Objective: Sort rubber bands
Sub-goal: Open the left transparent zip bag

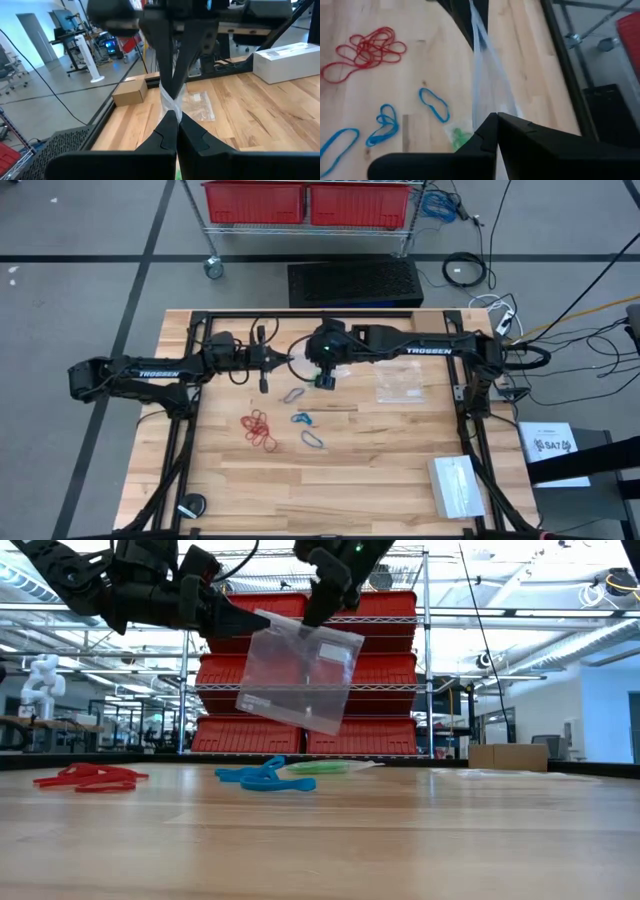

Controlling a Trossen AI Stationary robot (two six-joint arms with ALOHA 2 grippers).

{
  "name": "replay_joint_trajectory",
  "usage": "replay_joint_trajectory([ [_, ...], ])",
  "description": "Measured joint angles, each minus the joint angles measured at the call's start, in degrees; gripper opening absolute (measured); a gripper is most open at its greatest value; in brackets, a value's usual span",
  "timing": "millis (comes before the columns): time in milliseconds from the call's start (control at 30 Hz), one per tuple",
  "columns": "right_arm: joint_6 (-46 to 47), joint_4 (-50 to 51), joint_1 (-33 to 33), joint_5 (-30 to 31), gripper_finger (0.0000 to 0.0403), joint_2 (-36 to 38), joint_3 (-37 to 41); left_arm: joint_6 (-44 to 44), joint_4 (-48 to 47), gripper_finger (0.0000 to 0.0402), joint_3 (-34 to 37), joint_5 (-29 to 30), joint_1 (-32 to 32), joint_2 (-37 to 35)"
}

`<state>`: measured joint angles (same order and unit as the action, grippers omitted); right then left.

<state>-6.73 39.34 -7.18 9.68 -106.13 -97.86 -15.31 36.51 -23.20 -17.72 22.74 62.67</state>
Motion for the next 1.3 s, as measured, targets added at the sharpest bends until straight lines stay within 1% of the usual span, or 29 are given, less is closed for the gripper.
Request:
replay_joint_trajectory([
  [100, 1.2, -0.6, -0.4, -0.5, 0.0002, -0.8, 0.0, 0.0, 0.1, 0.0, 0.0, 0.0, 0.0, 0.0],
  [200, 2.7, 0.2, -1.3, 0.6, 0.0018, -1.7, 0.0, 0.2, 0.1, 0.0, 0.0, 0.0, 0.0, 0.0],
  [267, 2.7, 1.3, -1.7, 0.9, 0.0038, -2.0, 0.0, 0.5, 0.0, 0.0, 0.0, 0.0, 0.0, 0.0],
  [367, 3.6, 0.6, -2.1, 0.9, 0.0079, -2.0, 0.0, 0.8, 0.0, 0.0, 0.0, 0.0, 0.0, 0.0],
  [533, 5.2, -3.5, -2.0, 0.6, 0.0152, -2.0, 0.0, 1.0, 0.0, 0.0, 0.0, 0.0, 0.0, 0.0],
  [633, 5.2, -5.0, -1.8, -0.4, 0.0166, -2.0, 0.0, 1.0, 0.1, 0.0, 0.0, 0.0, 0.0, 0.0],
  [700, 5.2, -5.1, -1.8, -2.1, 0.0155, -2.0, 0.0, 1.0, 0.0, 0.0, 0.0, 0.0, 0.0, 0.0],
  [733, 5.2, -4.9, -1.5, -2.6, 0.0142, -2.0, 0.0, 1.0, 0.0, 0.0, 0.0, 0.0, 0.0, 0.0],
  [800, 4.9, -4.9, -1.1, -2.5, 0.0104, -2.2, 0.0, 1.0, 0.0, 0.0, 0.0, 0.0, 0.0, 0.0],
  [900, 4.2, -5.1, -0.6, -2.4, 0.0027, -2.3, 0.0, 1.0, 0.0, 0.0, 0.0, 0.0, 0.0, 0.0],
  [933, 4.1, -5.6, -0.4, -2.3, 0.0014, -2.4, 0.0, 1.1, 0.0, 0.0, 0.0, 0.0, 0.0, 0.0],
  [1100, 4.5, -8.6, 0.2, -2.2, 0.0002, -4.5, 0.0, 1.1, 0.0, 0.0, 0.0, 0.0, 0.0, 0.0],
  [1300, 5.1, -9.4, 0.0, -1.6, 0.0001, -7.2, 0.0, 1.4, 0.0, 0.0, 0.0, 0.0, 0.0, 0.0],
])
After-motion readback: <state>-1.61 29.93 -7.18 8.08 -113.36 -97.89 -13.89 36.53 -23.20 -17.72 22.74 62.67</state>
